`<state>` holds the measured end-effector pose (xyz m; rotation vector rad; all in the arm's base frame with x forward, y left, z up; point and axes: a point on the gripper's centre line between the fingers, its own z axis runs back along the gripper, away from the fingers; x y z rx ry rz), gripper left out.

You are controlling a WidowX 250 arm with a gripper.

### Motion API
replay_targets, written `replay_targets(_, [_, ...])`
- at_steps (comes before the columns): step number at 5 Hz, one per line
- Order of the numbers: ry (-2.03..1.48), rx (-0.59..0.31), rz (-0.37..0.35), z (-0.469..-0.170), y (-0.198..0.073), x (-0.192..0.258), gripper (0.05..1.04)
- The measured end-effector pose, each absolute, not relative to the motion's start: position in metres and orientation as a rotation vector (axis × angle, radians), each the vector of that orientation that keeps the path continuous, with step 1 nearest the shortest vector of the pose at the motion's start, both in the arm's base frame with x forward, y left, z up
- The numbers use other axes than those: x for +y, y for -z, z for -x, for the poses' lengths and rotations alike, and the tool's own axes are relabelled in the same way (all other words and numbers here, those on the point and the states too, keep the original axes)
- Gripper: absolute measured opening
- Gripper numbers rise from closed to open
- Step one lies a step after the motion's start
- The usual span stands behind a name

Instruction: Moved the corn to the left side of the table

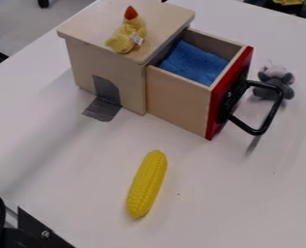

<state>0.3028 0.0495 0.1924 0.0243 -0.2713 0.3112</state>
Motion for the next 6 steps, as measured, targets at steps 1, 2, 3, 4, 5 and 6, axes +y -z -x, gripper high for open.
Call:
replay_targets(1, [-0.314,-0.245,-0.02,-0.302,-0.185,0.049,1.001])
replay_targets(2, [-0.283,-0.241,0.023,-0.315,-0.179,0.032,1.001])
replay_targets(3, [-0.21,-0.283,0.095,-0.335,-0.182,-0.002,1.001])
replay_targets(4, [-0.153,-0.329,0.136,-0.342,-0.185,-0.032,1.001])
replay_targets(5, [-0.128,-0.36,0.144,-0.313,-0.194,-0.047,1.001])
replay_targets(6, [-0.102,-0.329,0.105,-0.278,-0.181,-0.054,1.001])
